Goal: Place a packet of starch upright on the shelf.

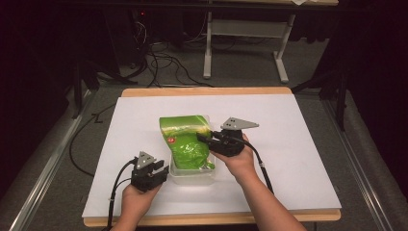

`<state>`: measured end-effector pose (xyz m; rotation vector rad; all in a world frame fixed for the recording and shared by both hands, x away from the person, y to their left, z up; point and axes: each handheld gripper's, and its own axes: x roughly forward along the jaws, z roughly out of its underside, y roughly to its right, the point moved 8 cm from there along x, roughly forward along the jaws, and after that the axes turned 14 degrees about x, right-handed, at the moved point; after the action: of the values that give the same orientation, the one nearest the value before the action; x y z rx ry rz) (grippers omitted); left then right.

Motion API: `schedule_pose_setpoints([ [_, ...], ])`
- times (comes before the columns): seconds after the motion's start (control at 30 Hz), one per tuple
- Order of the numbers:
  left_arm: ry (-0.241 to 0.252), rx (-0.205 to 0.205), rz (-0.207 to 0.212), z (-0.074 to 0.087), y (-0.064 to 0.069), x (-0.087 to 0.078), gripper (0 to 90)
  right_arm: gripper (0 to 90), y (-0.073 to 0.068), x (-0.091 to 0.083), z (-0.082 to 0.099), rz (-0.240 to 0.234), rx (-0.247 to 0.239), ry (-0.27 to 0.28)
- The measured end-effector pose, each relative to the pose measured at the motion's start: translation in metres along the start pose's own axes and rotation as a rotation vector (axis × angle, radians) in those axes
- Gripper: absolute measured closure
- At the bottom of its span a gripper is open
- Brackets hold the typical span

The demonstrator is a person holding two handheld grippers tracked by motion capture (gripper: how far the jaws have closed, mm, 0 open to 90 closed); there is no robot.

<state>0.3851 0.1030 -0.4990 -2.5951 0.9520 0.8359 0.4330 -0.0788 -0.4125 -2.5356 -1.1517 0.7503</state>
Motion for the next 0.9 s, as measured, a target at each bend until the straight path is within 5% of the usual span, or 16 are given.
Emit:
schedule_pose_setpoints([
  [0.3, -0.005, 0.007, -0.002, 0.000, 0.000, 0.000, 61.6, 88.8, -0.012, -0.009, 0.021, 0.008, -0.098, -0.019],
  [0.9, -0.002, 0.007, 0.003, 0.000, 0.000, 0.000, 61.4, 88.8, -0.001, -0.003, 0.052, 0.009, -0.067, -0.078],
])
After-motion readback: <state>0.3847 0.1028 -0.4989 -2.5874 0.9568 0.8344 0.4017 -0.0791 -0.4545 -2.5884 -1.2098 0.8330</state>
